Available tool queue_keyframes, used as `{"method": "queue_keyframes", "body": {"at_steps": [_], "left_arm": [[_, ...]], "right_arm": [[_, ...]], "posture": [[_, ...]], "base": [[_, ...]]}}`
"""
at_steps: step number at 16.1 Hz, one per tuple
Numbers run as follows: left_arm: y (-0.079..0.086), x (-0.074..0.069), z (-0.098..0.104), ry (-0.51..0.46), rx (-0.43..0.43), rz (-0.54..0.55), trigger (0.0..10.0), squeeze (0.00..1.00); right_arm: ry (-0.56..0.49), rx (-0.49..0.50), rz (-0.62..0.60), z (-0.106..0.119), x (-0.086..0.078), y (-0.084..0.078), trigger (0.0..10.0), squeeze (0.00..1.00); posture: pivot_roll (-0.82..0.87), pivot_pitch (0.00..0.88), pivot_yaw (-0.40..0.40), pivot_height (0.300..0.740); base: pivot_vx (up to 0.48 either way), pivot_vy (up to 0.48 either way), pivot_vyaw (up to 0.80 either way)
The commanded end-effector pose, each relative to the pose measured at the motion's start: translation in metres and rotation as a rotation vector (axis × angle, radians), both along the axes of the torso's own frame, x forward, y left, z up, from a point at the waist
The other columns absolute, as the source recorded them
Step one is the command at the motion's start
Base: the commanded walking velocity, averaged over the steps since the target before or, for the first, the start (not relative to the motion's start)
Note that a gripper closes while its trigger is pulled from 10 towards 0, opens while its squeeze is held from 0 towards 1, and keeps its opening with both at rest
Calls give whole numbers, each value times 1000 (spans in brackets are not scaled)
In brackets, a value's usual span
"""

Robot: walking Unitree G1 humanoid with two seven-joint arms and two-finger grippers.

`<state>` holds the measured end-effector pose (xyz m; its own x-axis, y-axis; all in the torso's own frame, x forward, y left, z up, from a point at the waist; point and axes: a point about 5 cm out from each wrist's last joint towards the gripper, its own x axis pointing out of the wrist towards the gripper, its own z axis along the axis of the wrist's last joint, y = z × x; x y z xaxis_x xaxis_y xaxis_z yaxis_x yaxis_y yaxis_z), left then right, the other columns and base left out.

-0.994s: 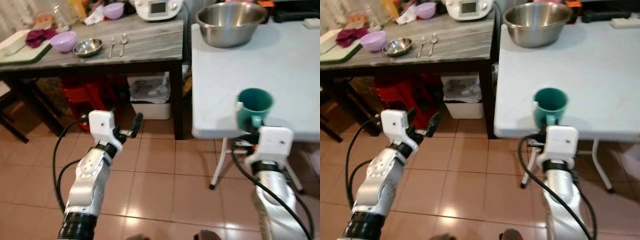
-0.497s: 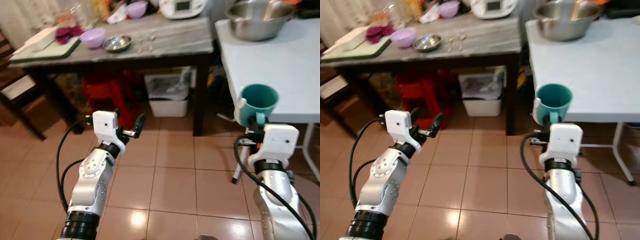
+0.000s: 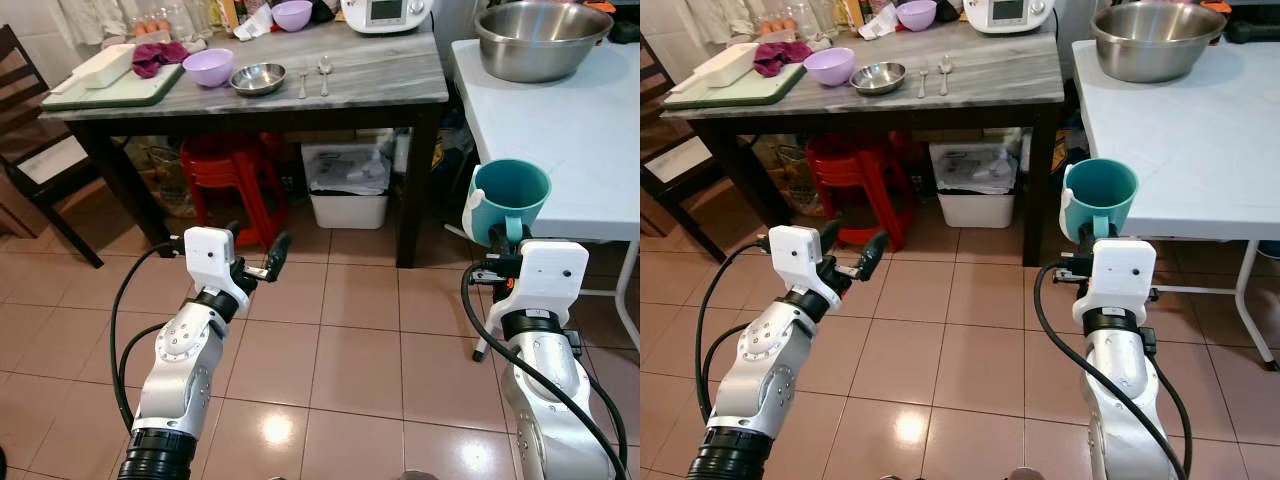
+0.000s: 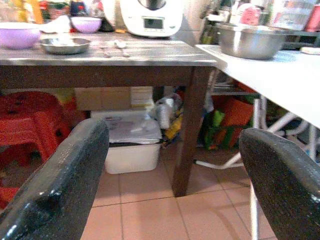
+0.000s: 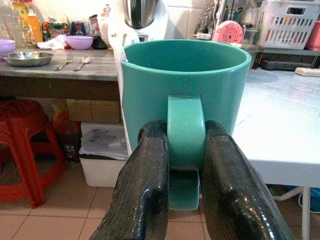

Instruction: Setting the table

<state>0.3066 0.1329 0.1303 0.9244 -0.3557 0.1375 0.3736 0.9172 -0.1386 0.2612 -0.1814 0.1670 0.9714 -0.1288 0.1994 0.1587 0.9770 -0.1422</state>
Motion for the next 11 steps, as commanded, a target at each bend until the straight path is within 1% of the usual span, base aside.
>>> {"method": "queue_keyframes", "body": {"at_steps": [1, 4, 11], "left_arm": [[1, -2, 3, -17, -3, -7, 10000, 0], [-3, -3, 3, -18, -14, -25, 10000, 0], [-6, -3, 3, -17, -22, -47, 10000, 0]], "right_arm": [[-25, -12, 21, 6, 2, 3, 10000, 0], [-27, -18, 29, 7, 3, 3, 10000, 0], [-28, -26, 35, 7, 3, 4, 10000, 0]], "posture": [[-197, 114, 113, 740], [-201, 115, 114, 740], [-207, 116, 114, 740]], "base": [[472, 0, 0], [472, 0, 0], [470, 0, 0]]}}
